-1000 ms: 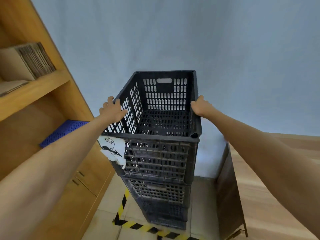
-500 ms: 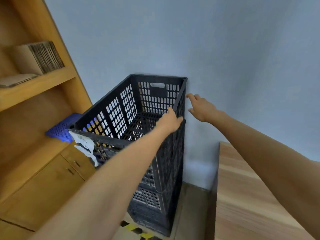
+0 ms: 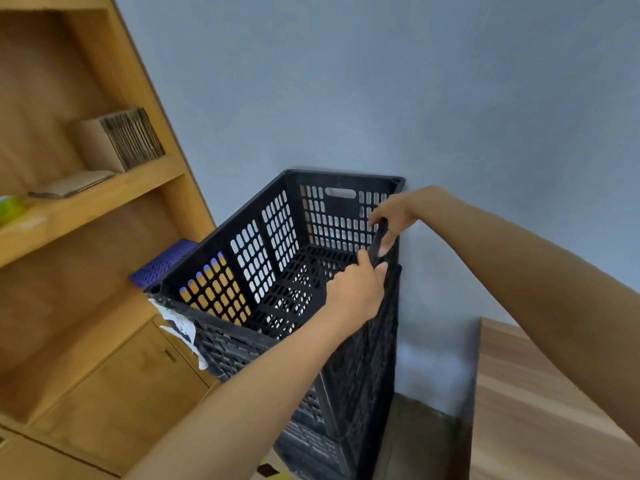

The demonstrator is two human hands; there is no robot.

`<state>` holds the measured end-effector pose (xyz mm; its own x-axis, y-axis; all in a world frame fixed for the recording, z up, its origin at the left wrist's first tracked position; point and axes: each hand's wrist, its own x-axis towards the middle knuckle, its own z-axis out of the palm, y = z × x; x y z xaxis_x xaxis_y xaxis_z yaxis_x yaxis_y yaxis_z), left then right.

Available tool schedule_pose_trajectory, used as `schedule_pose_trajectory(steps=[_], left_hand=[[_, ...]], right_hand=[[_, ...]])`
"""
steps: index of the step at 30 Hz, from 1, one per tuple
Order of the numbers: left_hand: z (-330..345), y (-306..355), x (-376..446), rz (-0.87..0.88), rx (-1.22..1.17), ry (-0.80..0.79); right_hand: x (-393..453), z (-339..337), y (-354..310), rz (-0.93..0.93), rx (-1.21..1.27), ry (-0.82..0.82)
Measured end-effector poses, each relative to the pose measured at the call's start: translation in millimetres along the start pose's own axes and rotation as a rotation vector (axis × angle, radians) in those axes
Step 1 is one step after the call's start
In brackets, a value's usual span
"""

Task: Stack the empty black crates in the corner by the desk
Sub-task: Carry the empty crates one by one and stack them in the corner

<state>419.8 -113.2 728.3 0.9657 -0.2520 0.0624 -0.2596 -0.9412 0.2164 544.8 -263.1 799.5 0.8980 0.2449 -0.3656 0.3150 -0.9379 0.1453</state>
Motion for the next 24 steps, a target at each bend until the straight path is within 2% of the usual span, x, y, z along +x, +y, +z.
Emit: schedule_pose_trajectory(steps=[3, 8, 12, 19, 24], left_hand=[[-2, 0, 1, 0.0, -0.026, -0.007], [-4, 1, -1, -0.026, -0.029, -0.039], [-5, 3, 0, -0.066, -0.013, -0.034], [8, 17, -2, -0.185, 0.317, 0.053], [12, 18, -5, -0.242, 0.277, 0.196]], right_hand=[[9, -5, 4, -0.033, 0.002, -0.079], [8, -7, 14, -0.105, 0.121, -0.099], [1, -2, 14, -0.175, 0.125, -0.03], [-9, 24, 22, -0.261, 0.181, 0.121], [-2, 28, 25, -0.236, 0.205, 0.17]])
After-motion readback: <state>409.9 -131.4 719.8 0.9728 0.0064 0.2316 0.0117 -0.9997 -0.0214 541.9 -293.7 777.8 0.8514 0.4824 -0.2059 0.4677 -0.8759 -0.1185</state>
